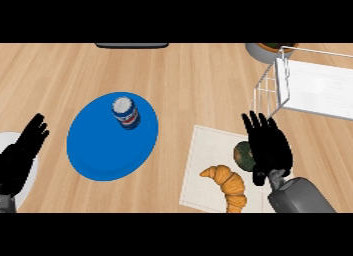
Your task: Pick the squash from the placemat and place it in the tiered shelf
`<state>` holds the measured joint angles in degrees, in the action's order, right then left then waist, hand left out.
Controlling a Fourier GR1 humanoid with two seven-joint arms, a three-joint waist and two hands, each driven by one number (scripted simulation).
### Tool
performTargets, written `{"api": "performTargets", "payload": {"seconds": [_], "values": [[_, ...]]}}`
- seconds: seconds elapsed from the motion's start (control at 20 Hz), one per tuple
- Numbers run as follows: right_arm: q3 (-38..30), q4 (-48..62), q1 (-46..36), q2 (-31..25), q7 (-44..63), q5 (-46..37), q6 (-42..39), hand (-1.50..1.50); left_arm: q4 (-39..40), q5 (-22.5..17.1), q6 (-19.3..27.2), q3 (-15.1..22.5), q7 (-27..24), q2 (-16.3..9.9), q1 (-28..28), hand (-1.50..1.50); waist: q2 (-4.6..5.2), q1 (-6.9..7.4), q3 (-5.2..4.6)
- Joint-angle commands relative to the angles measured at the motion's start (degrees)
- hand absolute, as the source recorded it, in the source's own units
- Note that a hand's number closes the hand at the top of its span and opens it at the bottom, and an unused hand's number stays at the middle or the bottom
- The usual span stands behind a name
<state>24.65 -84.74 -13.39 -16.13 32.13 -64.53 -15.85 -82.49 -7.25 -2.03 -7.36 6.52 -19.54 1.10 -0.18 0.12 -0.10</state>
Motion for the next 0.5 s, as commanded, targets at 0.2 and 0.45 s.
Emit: {"api": "performTargets", "payload": {"seconds": [0.2, 0.45], "values": [[-4.28, 10.01, -0.95, 4.11, -6.62, -1.57, 4.61, 1.50, 1.41, 1.62, -1.45, -2.30, -0.89, 0.76, -1.30, 0.00, 0.21, 0.09, 0.11], [-1.73, 8.77, 0.38, 4.70, -7.46, -6.28, 5.36, 1.50, 0.03, 1.88, -2.27, -2.74, -0.49, 1.61, 0.66, 0.00, 0.16, 0.13, 0.11]]}}
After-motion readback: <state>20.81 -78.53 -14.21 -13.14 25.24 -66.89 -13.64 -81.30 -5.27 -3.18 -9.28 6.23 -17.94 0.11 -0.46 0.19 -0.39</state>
